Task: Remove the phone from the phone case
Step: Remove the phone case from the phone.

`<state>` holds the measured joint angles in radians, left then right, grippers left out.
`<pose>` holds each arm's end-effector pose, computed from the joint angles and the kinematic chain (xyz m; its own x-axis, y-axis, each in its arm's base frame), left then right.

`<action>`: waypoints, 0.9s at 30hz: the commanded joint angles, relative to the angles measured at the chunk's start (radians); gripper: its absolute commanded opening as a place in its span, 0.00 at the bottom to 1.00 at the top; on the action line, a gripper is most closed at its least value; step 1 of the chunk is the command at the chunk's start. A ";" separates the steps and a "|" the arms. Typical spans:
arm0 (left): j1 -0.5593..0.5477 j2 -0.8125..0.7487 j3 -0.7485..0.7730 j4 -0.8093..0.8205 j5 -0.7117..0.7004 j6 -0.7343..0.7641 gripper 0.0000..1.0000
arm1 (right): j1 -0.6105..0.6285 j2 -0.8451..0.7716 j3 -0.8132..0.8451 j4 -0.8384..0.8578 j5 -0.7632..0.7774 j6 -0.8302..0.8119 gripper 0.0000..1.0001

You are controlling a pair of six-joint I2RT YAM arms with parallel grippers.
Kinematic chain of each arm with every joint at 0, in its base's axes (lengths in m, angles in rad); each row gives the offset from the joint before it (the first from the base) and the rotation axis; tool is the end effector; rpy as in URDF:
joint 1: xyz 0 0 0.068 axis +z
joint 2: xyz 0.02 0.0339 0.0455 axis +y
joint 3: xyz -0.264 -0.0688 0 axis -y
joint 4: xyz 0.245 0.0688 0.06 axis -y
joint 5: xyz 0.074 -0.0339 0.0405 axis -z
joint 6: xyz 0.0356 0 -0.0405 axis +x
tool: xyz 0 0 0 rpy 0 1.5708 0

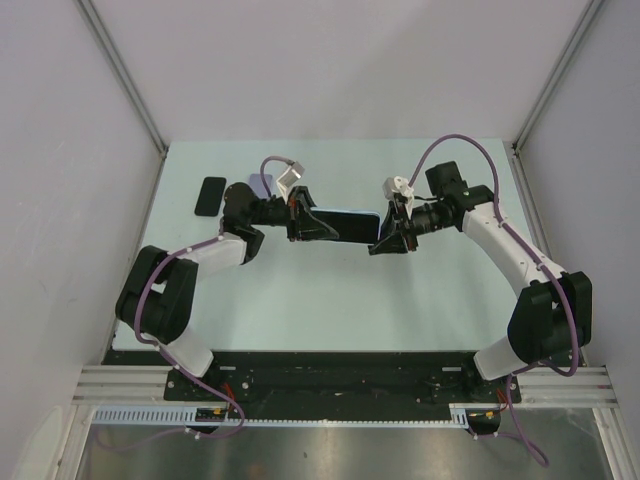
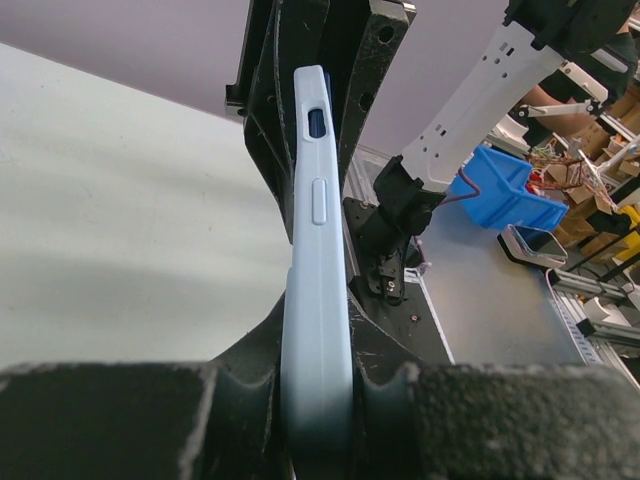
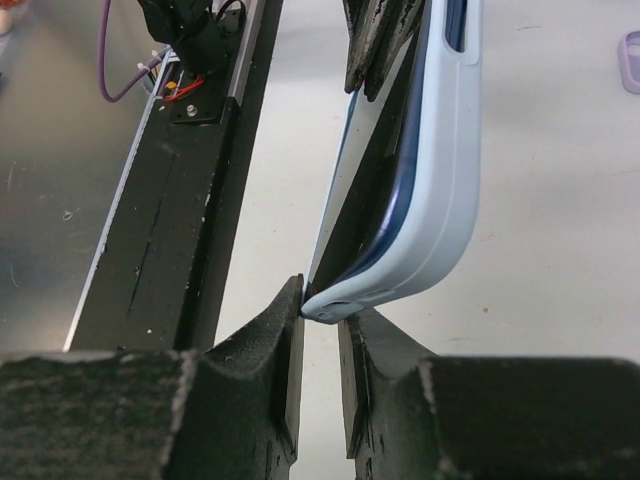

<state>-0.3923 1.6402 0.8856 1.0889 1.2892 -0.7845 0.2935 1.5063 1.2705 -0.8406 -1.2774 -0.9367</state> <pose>0.2985 -0.1605 0.2803 -0.4529 -0.0251 -0.8912 0.8828 -0.1524 -0.4443 0.2727 0.1180 0.3039 -0.0815 -0.2680 -0.9600 -0.9860 -0.1190 0.1170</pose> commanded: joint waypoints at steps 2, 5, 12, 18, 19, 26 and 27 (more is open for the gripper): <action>-0.008 -0.051 0.046 0.048 0.045 -0.007 0.00 | 0.007 -0.011 0.040 -0.047 -0.013 -0.117 0.17; -0.011 -0.051 0.049 0.048 0.058 -0.009 0.00 | 0.009 -0.014 0.036 -0.063 -0.019 -0.151 0.17; -0.039 -0.068 0.042 0.048 0.099 -0.012 0.00 | 0.009 -0.015 0.027 -0.032 0.007 -0.137 0.17; -0.074 -0.100 0.036 0.048 0.147 -0.016 0.00 | 0.010 -0.026 0.007 0.003 0.030 -0.134 0.17; -0.077 -0.103 0.033 0.048 0.150 -0.016 0.00 | 0.010 -0.029 0.004 0.009 0.035 -0.134 0.17; -0.108 -0.109 0.026 0.048 0.176 -0.025 0.00 | 0.010 -0.055 -0.029 0.035 0.058 -0.163 0.16; -0.112 -0.112 0.026 0.046 0.177 -0.028 0.00 | 0.010 -0.063 -0.034 0.041 0.061 -0.162 0.16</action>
<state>-0.4252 1.6054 0.8856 1.0821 1.3281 -0.7826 0.3031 1.4647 1.2537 -0.9039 -1.2755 -1.0458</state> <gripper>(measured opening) 0.198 0.213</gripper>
